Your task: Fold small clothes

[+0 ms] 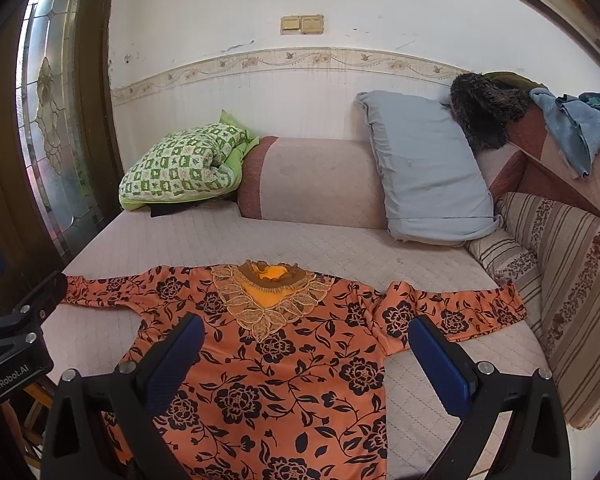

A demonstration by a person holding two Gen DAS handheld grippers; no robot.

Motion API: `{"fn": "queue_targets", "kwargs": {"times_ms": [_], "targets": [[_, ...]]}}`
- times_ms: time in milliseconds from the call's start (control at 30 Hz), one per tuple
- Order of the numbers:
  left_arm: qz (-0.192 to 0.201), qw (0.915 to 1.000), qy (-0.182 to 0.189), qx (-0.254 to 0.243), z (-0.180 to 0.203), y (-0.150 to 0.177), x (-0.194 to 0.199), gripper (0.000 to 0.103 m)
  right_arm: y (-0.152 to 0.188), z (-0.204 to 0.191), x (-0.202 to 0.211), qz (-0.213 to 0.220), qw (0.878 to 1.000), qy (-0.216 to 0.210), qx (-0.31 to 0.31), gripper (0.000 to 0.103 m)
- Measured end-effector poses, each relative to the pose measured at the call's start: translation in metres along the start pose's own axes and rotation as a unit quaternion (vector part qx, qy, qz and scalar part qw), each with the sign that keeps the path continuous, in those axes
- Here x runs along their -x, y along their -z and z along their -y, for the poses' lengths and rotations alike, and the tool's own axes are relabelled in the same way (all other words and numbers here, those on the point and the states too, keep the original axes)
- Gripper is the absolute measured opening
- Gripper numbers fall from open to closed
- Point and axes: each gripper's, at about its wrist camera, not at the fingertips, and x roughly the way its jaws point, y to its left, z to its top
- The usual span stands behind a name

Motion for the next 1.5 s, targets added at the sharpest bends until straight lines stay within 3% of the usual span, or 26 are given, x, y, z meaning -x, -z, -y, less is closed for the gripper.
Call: {"fn": "queue_targets", "kwargs": {"times_ms": [1500], "targets": [[-0.009,0.9999,-0.012,0.005,-0.009,0.002,-0.014,0.103,0.000,0.001,-0.020,-0.015,1.000,-0.010,-0.006,0.103]]}}
